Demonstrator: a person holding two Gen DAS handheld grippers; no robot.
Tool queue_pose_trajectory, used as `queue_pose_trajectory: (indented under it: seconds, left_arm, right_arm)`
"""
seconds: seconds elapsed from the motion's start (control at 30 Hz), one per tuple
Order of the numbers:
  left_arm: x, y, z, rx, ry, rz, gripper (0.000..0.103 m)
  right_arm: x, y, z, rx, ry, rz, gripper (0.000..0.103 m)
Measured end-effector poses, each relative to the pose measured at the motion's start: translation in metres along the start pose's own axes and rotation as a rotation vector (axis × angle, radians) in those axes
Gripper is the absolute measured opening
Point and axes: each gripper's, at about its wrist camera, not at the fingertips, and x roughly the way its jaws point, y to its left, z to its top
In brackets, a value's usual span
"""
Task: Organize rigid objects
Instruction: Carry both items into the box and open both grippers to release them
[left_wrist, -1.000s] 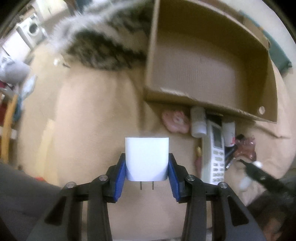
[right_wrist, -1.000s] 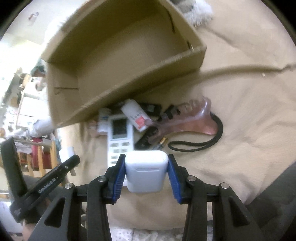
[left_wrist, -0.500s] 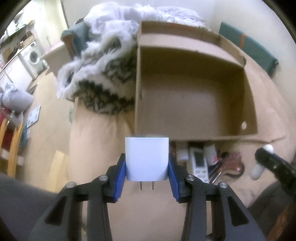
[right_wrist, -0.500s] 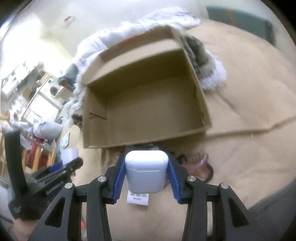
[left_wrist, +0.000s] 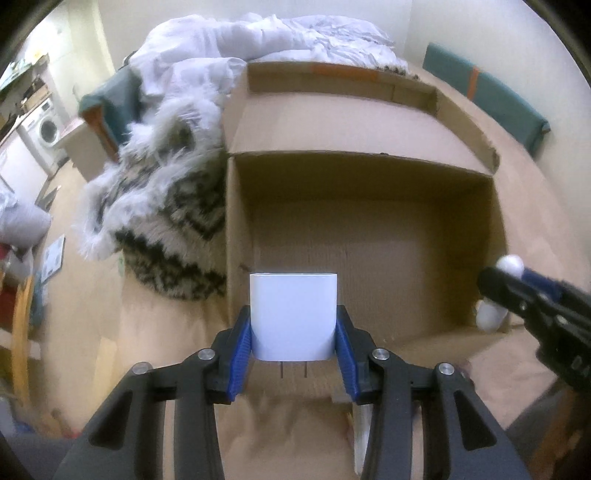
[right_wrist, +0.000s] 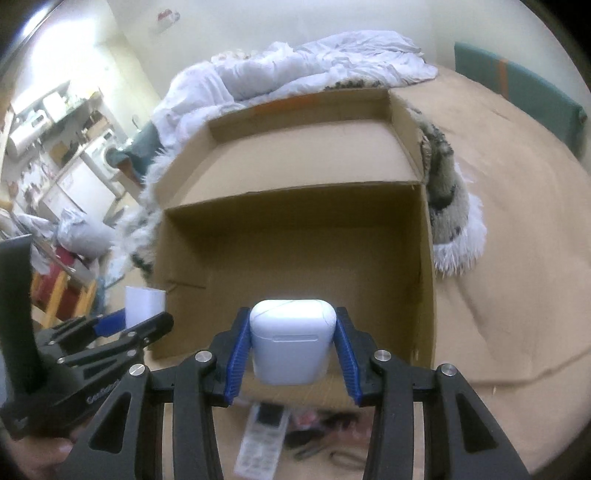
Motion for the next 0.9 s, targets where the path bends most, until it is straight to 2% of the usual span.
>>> queue_pose_trajectory:
  seconds: [0.13, 0.37, 0.63, 0.9]
  left_arm:
    - [0.032, -0.008, 0.007, 0.03, 0.026, 0.01, 0.038]
    - [0.07, -0.014, 0.002, 0.027, 0.085, 0.005, 0.038]
    - [0.077, -0.027, -0.006, 0.085, 0.051, 0.045, 0.038]
    - [0.078, -0.031, -0.006, 0.082, 0.047, 0.05, 0.038]
  right_arm:
    - [0.035, -0.009, 0.011, -0.004, 0.055, -0.014, 0.046]
    - [0.079, -0.021, 0.004, 0.002, 0.129, -0.041, 0.046]
    - [0.105, -0.03, -0.007, 0.019, 0.22, -0.081, 0.046]
    - [0.114, -0.038, -0.009, 0.041, 0.244, -0.093, 0.045]
